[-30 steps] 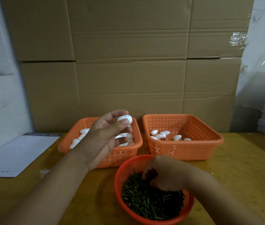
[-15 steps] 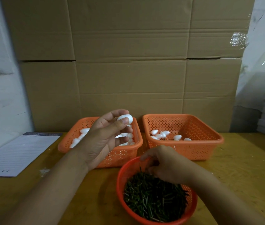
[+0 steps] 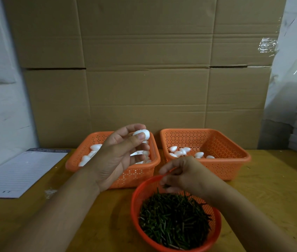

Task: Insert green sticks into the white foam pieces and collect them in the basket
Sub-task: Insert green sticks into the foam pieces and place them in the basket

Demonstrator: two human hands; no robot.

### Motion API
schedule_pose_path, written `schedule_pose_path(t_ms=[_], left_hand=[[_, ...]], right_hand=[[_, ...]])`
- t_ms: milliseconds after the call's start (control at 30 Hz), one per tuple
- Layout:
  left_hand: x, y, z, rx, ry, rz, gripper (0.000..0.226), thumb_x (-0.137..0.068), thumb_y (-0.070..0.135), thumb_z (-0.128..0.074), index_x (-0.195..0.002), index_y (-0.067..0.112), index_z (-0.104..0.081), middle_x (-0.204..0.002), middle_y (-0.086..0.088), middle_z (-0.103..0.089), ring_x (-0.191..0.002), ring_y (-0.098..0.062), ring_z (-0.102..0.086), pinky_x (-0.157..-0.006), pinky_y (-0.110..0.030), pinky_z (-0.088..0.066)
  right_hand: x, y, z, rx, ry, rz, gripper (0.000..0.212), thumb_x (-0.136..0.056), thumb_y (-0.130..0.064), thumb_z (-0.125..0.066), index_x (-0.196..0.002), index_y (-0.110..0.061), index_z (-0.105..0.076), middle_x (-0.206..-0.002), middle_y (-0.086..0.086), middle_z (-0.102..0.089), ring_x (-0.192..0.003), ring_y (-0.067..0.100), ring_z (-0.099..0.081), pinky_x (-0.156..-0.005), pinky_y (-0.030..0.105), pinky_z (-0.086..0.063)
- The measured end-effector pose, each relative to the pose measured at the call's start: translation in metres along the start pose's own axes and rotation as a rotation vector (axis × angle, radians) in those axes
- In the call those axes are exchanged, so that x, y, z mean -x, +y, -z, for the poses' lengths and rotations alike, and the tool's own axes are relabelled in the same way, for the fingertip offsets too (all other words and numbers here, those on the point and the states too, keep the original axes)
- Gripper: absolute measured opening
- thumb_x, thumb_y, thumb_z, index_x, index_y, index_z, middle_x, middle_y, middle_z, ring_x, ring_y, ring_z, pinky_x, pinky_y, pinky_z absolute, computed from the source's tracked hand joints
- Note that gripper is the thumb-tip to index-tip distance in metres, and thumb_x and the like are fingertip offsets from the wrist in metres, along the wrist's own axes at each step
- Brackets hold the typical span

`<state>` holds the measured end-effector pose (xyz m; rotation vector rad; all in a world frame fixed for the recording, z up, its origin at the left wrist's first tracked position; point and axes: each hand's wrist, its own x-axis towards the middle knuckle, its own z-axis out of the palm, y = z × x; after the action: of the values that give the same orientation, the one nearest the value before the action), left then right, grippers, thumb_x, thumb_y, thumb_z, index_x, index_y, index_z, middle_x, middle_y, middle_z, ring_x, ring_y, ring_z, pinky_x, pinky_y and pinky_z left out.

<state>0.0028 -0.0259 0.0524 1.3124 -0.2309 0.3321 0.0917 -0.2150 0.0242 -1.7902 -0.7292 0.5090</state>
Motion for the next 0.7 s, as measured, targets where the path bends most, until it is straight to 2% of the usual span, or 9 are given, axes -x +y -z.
schedule_pose_path(t_ms=[133,300,400,533,700], left_hand=[[0.0,0.0,-0.001,-0.004,-0.002,-0.002,0.024,-0.077,0.027,-0.078,-0.1,0.027,-0.075,-0.095,0.001,-0.069,-0.083,-0.012,-0.067,-0.067,-0.026,-0.055],[0.0,0.0,-0.001,0.013,-0.003,0.004,0.023,-0.077,0.025,-0.078,-0.1,0.026,-0.076,-0.094,0.0,-0.069,-0.082,-0.012,-0.067,-0.067,-0.026,-0.055],[0.0,0.0,-0.001,0.017,-0.002,0.002,0.025,-0.075,0.025,-0.079,-0.099,0.026,-0.076,-0.093,0.0,-0.069,-0.081,-0.013,-0.067,-0.066,-0.027,-0.055],[0.0,0.0,-0.001,0.013,-0.001,0.004,0.027,-0.075,0.025,-0.08,-0.101,0.024,-0.075,-0.093,-0.001,-0.069,-0.081,-0.014,-0.067,-0.066,-0.027,-0.055],[0.0,0.0,0.0,0.014,0.002,0.007,0.025,-0.078,0.024,-0.078,-0.103,0.024,-0.075,-0.095,-0.002,-0.069,-0.082,-0.014,-0.067,-0.067,-0.027,-0.055]], right_hand=[[0.0,-0.001,0.004,-0.244,0.006,-0.015,0.008,-0.09,0.004,-0.066,-0.096,0.003,-0.071,-0.085,0.011,-0.076,-0.078,0.016,-0.074,-0.066,0.019,-0.057],[-0.002,-0.001,0.009,-0.515,-0.126,-0.128,0.015,-0.087,0.001,-0.069,-0.101,0.006,-0.071,-0.1,0.02,-0.075,-0.088,0.022,-0.075,-0.069,0.021,-0.059],[-0.003,0.001,0.011,-0.528,-0.179,-0.14,0.029,-0.082,0.013,-0.067,-0.111,0.009,-0.067,-0.107,0.024,-0.073,-0.096,0.027,-0.074,-0.075,0.024,-0.06],[-0.002,0.002,0.011,-0.478,-0.217,-0.107,0.033,-0.081,0.019,-0.063,-0.111,0.006,-0.067,-0.1,0.02,-0.074,-0.089,0.025,-0.074,-0.075,0.027,-0.06],[0.001,-0.003,0.007,-0.454,-0.179,-0.092,0.021,-0.084,0.009,-0.067,-0.097,-0.006,-0.074,-0.084,0.012,-0.072,-0.071,0.017,-0.071,-0.057,0.023,-0.058]])
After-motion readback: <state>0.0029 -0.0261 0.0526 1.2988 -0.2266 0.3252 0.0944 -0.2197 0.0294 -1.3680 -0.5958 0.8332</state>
